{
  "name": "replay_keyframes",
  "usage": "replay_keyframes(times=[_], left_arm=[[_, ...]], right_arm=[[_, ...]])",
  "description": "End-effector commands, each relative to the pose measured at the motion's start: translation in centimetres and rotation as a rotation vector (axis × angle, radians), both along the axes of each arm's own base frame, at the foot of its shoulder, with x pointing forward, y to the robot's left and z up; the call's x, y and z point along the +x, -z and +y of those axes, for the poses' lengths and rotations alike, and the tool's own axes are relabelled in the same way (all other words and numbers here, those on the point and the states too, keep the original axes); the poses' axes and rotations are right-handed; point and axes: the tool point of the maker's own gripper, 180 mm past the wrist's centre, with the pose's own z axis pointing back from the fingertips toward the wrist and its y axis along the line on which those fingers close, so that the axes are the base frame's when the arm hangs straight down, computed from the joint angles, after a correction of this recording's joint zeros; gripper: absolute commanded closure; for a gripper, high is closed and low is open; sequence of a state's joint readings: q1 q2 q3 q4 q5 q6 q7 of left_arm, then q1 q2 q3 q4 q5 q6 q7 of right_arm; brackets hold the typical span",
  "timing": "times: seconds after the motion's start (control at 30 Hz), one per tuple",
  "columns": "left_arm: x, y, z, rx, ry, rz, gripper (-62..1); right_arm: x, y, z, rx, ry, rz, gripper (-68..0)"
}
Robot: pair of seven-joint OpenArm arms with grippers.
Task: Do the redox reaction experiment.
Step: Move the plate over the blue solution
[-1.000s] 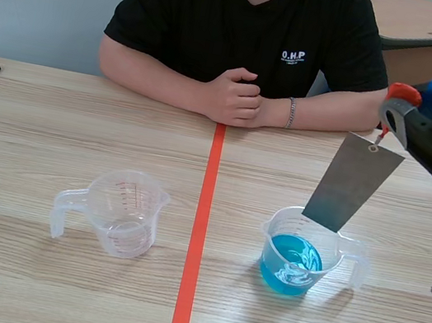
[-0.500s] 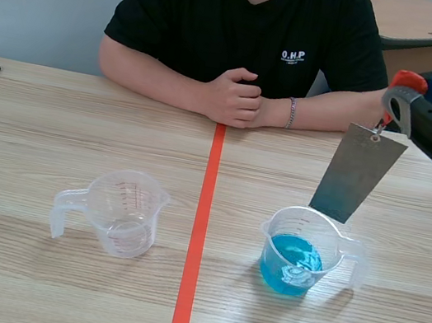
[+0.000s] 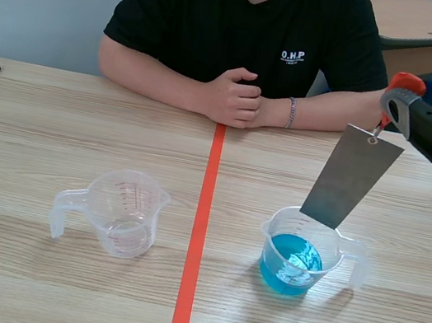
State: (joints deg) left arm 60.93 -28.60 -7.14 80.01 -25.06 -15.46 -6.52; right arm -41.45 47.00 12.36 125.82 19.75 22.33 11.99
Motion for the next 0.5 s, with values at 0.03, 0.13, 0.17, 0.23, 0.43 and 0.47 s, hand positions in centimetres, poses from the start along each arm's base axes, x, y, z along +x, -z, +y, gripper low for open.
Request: replay_keyframes(times=[0.03,0.13,0.17,0.23,0.43,0.47], left_arm=[[2.5,-1.4,-0.4,-0.039,0.067,-0.066,-4.0],[5.2,-2.2,-0.1,-0.036,0.145,-0.114,-4.0],[6.1,-2.5,0.1,-0.03,0.171,-0.132,-4.0],[7.9,-3.2,0.3,-0.019,0.221,-0.167,-4.0],[13.3,-5.9,0.1,-0.007,0.34,-0.286,-4.0],[14.1,-6.3,-0.2,-0.006,0.36,-0.306,-4.0]], right_arm=[[0.1,-1.0,0.2,0.018,-0.01,-0.033,-1.5],[0.1,-1.0,0.2,0.018,-0.01,-0.033,-1.5],[0.1,-1.0,0.2,0.018,-0.01,-0.033,-1.5],[0.1,-1.0,0.2,0.018,-0.01,-0.033,-1.5],[0.1,-0.9,0.2,0.016,-0.013,-0.031,-1.5],[0.1,-0.9,0.2,0.016,-0.013,-0.031,-1.5]])
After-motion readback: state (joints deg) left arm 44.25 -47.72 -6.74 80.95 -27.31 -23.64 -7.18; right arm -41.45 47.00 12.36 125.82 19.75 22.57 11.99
